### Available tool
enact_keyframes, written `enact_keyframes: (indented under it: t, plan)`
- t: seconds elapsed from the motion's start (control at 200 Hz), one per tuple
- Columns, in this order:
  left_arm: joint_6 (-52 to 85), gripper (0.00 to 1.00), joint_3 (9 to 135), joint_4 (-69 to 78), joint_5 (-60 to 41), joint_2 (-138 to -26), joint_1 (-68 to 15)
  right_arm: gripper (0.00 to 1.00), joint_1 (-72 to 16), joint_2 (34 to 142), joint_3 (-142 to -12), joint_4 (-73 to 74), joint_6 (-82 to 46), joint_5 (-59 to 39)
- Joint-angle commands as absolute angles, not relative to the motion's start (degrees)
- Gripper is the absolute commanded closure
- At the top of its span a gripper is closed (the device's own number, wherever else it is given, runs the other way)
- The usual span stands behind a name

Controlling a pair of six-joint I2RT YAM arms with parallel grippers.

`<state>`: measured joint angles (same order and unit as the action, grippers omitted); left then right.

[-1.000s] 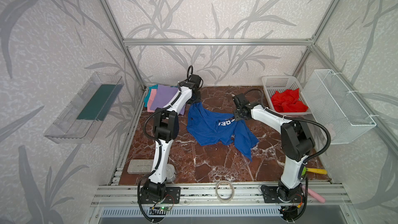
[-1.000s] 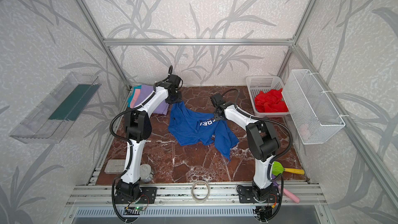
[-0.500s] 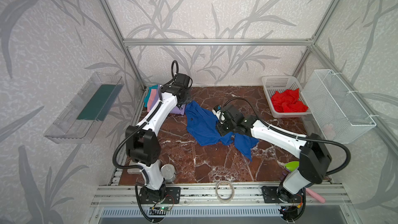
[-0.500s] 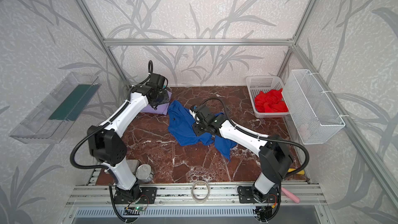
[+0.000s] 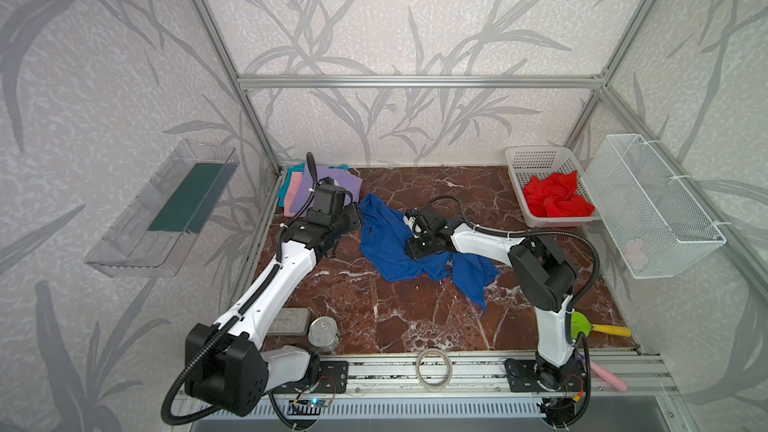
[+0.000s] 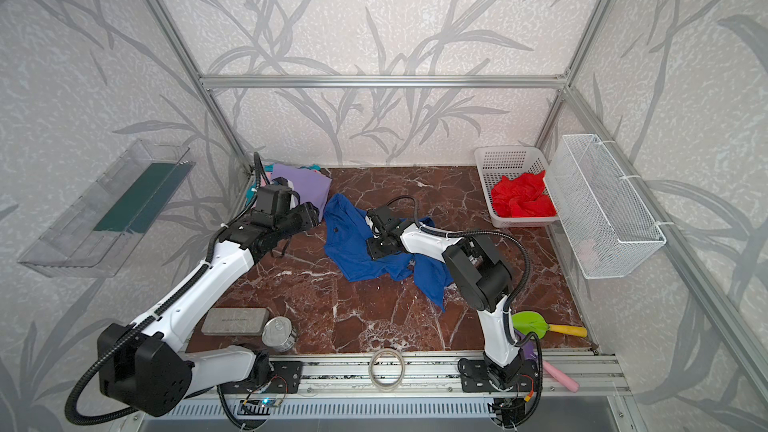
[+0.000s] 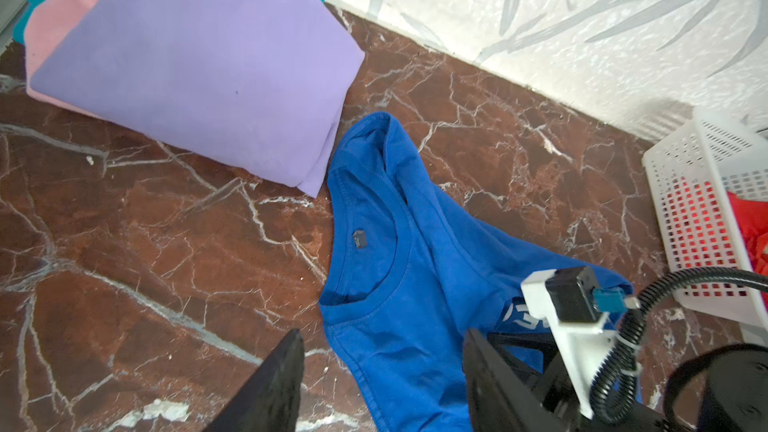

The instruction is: Fold and stack the t-shirts

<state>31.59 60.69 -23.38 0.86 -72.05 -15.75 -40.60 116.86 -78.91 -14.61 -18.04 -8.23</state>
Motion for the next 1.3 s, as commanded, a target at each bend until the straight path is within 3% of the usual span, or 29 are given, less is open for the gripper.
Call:
enact_keyframes:
  t: [0.0, 0.065, 0.125, 0.21, 0.49, 0.695, 0.855, 1.05, 1.295]
  plan:
    - [32.41, 0.38, 60.07, -21.41, 0.05, -71.54, -15.58, 0.54, -40.08, 119.31, -82.38, -13.12, -20.00, -10.25]
    - [32.30, 0.39, 59.87, -20.88, -0.68, -71.80, -15.58, 0.57, -40.08, 120.03, -83.91, -13.47, -20.38, -10.00]
    - [32.42, 0.40, 60.06, -20.77, -1.09, -71.90, -15.56, 0.67, -40.08, 120.76, -85.61, -14.36, -20.44, -8.97]
    - [32.36, 0.41, 60.29, -21.10, -1.23, -71.90, -15.56, 1.00, -40.08, 121.80, -89.28, -17.70, -20.32, -9.07]
    - [33.01, 0.41, 58.62, -21.43, -1.19, -69.22, -15.56, 1.00, -40.01, 109.28, -89.54, -15.43, -31.93, -26.27]
    - [33.84, 0.40, 58.23, -20.02, -2.84, -69.52, -15.64, 1.00, -35.76, 101.87, -79.46, -7.43, -45.25, -25.60]
    - [34.21, 0.40, 59.86, -18.51, -4.80, -74.39, -17.10, 1.00, -27.49, 108.50, -73.21, 1.28, -54.21, -26.04]
    - [31.90, 0.40, 64.19, -19.64, -2.94, -81.04, -25.16, 1.00, -21.77, 121.70, -80.90, 0.35, -55.84, -29.09]
    - [28.57, 0.29, 70.50, -23.25, -1.30, -92.16, -33.22, 1.00, -21.05, 125.30, -84.02, -0.79, -54.81, -28.13]
